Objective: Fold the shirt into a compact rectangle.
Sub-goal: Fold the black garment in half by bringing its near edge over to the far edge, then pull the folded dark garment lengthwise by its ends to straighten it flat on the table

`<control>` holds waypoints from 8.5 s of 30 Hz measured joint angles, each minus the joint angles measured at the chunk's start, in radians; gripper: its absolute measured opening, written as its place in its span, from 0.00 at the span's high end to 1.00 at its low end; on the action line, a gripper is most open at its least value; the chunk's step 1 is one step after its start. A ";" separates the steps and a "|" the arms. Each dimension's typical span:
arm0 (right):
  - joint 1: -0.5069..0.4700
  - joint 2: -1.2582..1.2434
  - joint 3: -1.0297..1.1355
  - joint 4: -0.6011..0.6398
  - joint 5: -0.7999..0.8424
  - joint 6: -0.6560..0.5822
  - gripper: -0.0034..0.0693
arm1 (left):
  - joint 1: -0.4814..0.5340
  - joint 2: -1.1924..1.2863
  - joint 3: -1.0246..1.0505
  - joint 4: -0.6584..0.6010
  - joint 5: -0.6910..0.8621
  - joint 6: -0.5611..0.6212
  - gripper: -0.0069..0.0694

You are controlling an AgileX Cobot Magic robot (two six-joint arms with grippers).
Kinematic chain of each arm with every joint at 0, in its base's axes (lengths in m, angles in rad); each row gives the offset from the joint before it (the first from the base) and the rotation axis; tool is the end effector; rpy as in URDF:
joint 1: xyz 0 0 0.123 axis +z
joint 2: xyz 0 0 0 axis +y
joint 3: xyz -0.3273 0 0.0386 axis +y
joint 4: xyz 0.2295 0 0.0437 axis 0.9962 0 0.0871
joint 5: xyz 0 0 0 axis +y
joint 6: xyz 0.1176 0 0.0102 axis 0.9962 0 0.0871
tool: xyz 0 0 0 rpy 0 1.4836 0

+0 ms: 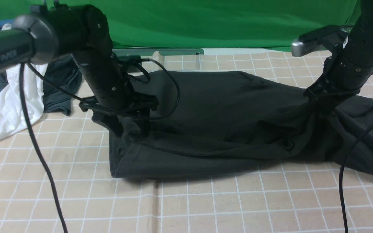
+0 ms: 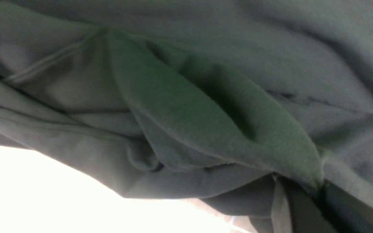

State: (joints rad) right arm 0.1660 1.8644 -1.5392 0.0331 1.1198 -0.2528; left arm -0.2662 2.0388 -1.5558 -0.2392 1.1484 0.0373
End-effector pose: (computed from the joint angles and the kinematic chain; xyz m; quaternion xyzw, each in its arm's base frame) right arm 0.3821 0.0676 0.2779 -0.2012 0.9736 0.0109 0.1069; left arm 0.3887 -0.1324 0.2146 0.1032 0.9885 -0.1103 0.0006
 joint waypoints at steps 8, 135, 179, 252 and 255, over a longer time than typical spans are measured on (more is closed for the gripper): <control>0.000 0.000 0.000 0.014 0.000 -0.007 0.86 | -0.001 0.025 0.000 -0.042 -0.013 0.098 0.64; -0.442 0.003 0.051 0.078 -0.078 0.137 0.24 | 0.097 -0.052 -0.033 0.167 -0.109 0.077 0.84; -0.437 -0.581 0.752 -0.119 -0.062 0.156 0.75 | 0.097 -0.836 0.835 0.142 -0.129 -0.091 0.83; 0.141 -0.235 0.329 0.148 -0.279 0.040 0.86 | -0.146 -0.226 0.326 -0.130 -0.149 0.170 0.88; 0.098 -0.294 0.329 0.125 -0.237 0.055 0.86 | -0.152 -0.212 0.326 -0.082 -0.160 0.171 0.88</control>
State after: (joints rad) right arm 0.2640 1.5702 -1.2098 0.1586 0.8828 -0.1977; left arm -0.4179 1.8269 -1.2301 -0.3215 0.9883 0.2084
